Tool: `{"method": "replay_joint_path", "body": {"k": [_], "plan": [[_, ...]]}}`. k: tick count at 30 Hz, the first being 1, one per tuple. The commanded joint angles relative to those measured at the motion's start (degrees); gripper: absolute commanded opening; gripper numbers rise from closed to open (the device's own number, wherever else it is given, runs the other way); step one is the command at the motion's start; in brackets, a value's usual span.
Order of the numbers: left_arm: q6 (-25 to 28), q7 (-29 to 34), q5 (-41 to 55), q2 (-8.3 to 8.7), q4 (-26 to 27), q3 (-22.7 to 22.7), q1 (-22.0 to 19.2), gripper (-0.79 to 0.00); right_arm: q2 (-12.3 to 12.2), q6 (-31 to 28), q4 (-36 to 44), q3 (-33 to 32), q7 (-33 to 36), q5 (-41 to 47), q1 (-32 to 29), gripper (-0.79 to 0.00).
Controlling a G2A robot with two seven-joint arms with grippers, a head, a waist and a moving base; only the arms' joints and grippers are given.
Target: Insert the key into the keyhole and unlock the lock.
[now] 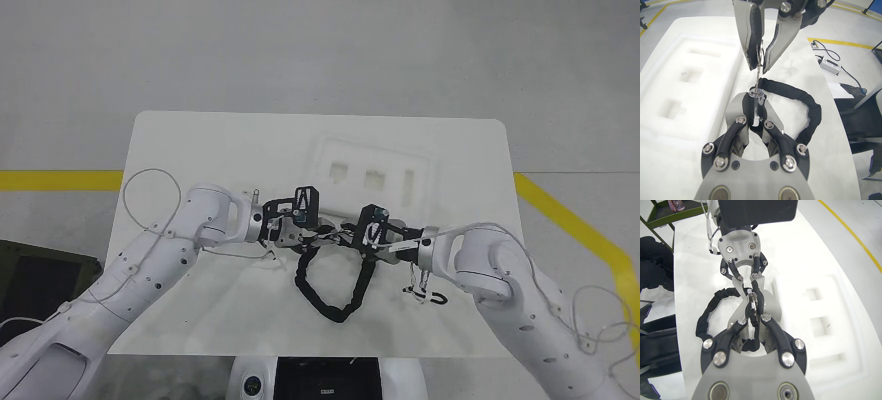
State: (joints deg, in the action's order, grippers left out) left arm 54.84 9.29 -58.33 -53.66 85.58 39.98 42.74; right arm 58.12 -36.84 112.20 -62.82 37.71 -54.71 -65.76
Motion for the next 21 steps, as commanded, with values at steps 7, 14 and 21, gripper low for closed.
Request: {"method": "replay_joint_path", "body": {"k": [7,14,21], "plan": [[-1.4,2.4,-0.3,0.04,1.7,1.3,1.2,-0.785,0.3,3.7,-2.2,0.2,-3.8,2.6,-1.5,-0.785],[-1.8,3.3,-0.6,0.19,2.3,2.7,2.5,-0.785,0.5,5.4,-3.5,0.4,-6.6,4.2,-2.5,-0.785],[-0.7,3.3,-0.3,0.78,3.9,5.5,3.7,-0.785,0.7,5.3,-2.6,0.5,-7.8,3.2,-2.3,-0.785]]}}
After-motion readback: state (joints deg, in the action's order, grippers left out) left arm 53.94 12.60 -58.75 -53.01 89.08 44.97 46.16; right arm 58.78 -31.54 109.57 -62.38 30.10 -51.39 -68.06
